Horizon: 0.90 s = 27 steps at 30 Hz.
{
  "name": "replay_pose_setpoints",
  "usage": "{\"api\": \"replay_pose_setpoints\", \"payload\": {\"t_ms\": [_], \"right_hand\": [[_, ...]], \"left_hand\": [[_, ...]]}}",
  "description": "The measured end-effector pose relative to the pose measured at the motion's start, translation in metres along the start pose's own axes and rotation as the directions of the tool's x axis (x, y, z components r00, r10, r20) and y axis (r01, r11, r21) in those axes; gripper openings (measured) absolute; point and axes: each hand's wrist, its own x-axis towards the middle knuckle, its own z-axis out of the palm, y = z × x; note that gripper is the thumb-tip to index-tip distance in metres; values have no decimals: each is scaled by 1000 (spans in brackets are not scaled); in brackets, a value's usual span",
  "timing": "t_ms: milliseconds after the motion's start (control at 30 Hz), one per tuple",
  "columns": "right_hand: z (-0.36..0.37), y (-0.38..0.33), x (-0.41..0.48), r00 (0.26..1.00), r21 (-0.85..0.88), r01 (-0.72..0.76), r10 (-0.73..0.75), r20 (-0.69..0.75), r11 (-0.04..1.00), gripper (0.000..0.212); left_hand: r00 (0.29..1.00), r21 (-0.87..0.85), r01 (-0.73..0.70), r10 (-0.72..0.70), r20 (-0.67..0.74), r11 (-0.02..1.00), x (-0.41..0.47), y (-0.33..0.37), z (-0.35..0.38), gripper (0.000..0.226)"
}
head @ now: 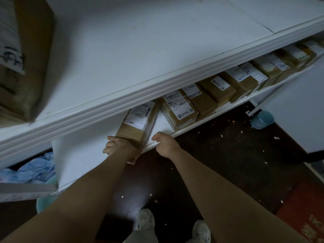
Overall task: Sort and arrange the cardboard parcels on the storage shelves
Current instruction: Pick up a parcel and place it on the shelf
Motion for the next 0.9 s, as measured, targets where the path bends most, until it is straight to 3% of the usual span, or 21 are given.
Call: {"api": "replay_pose_setpoints", "payload": {"t_ms": [100, 167, 233, 400, 467, 533, 667, 800, 900], "right_hand": [[0, -12, 2, 996, -148, 60, -70, -61, 987, 55], [2, -19, 5, 991, -226, 87, -107, -78, 970, 63], [4, -26, 7, 985, -308, 114, -148, -88, 944, 69], [3, -37, 18, 971, -525, 162, -229, -64, 836, 86], [1, -41, 26, 981, -523, 148, -192, -31, 839, 94], [0, -43, 36, 986, -568, 137, -168, -3, 811, 102], [0, -49, 42, 994, -612, 104, -104, 36, 784, 114], [-5, -49, 38, 997, -707, 53, -80, -5, 705, 106], [-9, -50, 41, 986, -799, 54, -157, -51, 599, 89]], "left_hand": [[997, 100, -11, 19, -81, 995, 16, -26, -3, 108], [992, 19, -28, 30, -121, 999, 25, -41, -5, 83], [985, -59, -27, 16, -174, 998, 33, -56, -7, 72], [953, -315, 91, -174, -249, 945, 41, -72, -7, 88], [955, -477, 155, -255, -152, 865, 38, -74, -5, 105], [955, -658, 193, -293, -44, 728, 43, -73, -4, 106], [976, -751, 136, -217, -11, 646, 56, -69, -12, 85], [988, -828, 10, -133, -79, 561, 52, -57, -14, 94], [998, -859, -13, -41, -40, 512, 57, -40, -9, 102]]}}
